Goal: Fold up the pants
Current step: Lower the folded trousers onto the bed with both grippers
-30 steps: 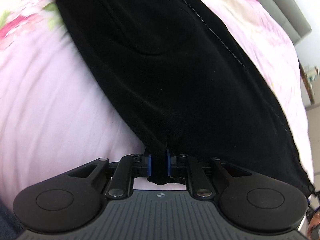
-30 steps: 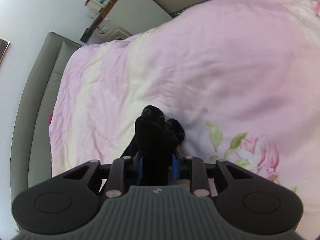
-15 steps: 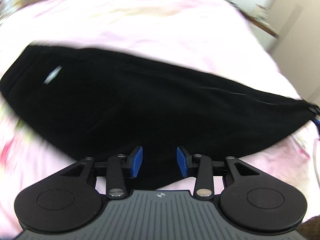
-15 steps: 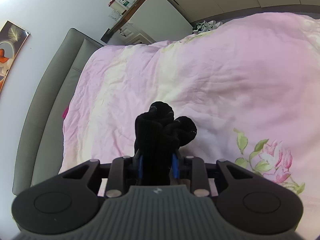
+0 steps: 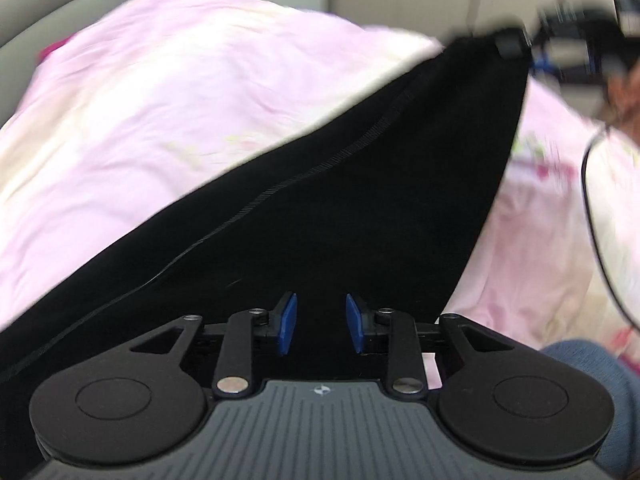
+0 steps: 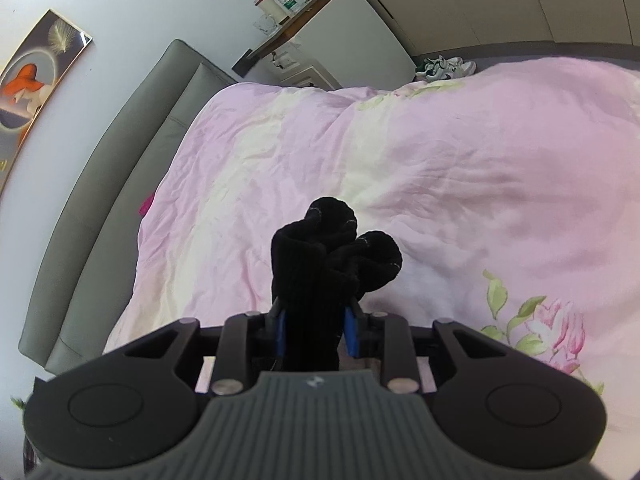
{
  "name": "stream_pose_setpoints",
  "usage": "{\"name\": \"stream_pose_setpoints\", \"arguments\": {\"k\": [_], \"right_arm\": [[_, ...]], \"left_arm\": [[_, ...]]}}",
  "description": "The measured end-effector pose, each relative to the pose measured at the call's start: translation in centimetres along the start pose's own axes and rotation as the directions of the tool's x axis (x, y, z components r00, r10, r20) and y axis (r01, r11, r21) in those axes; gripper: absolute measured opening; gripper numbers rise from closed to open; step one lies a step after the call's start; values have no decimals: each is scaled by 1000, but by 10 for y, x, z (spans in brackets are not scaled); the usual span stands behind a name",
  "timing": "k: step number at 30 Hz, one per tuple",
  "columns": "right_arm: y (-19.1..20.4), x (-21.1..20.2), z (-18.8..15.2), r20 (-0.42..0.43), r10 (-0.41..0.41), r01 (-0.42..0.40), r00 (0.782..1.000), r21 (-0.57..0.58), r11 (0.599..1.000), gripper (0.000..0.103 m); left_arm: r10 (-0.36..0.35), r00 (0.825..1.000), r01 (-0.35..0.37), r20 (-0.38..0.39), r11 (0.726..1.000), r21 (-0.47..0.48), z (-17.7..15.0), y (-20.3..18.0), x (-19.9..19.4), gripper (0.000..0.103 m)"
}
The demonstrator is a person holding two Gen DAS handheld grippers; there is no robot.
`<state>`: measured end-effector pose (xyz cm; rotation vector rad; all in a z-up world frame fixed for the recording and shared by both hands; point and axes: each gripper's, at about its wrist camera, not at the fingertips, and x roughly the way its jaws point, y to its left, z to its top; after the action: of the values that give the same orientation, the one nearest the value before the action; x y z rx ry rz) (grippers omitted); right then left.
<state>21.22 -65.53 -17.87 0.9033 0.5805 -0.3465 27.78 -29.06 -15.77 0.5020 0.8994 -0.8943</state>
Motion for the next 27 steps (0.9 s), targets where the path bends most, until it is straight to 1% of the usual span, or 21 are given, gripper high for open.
{"name": "stream_pose_setpoints", "arguments": {"k": [2,5,7,9,12,15,17,19,21,22,25,27], "right_arm": [[12,-1,1,-10,-11,10,1000,-59,998,24],[32,-2,3,-21,-20,17,1000,-147,989,24],[46,-4,3,-20,-23,19,1000,-208,978,24],[63,-7,1,-21,-7,1,1000,-269,963,24],[96,-14,-8,-22,30,-36,999,-375,926,24],[136,-17,-23,-30,54,-62,998,-481,874,24],[162,-15,-36,-50,63,-80,997,-544,835,24],[188,-12,-51,-62,63,-88,996,-613,785,24],[212,-8,-69,-79,55,-95,995,-679,728,23],[221,-5,-76,-94,54,-104,994,-699,708,23],[245,5,-103,-146,46,-140,988,-748,649,23],[260,12,-122,-172,35,-157,985,-777,609,23]], "left_arm": [[-13,999,15,-34,999,51,8,-8,18,31],[-21,996,29,-83,995,91,12,-13,40,27],[-27,994,39,-108,994,101,12,-12,49,26],[-35,991,47,-125,994,97,16,-14,60,25],[-35,990,49,-133,994,100,14,-19,72,24],[-22,992,34,-124,995,95,10,-22,76,24],[-22,995,28,-99,998,58,5,-22,72,24],[-28,998,29,-64,999,16,-1,-17,60,24],[-22,999,21,-36,1000,-18,-9,-9,42,25],[-13,1000,12,-24,999,-31,-14,-2,30,25],[55,998,-57,-23,996,-72,-30,21,2,25],[114,993,-118,-38,987,-110,-43,39,-17,25]]}}
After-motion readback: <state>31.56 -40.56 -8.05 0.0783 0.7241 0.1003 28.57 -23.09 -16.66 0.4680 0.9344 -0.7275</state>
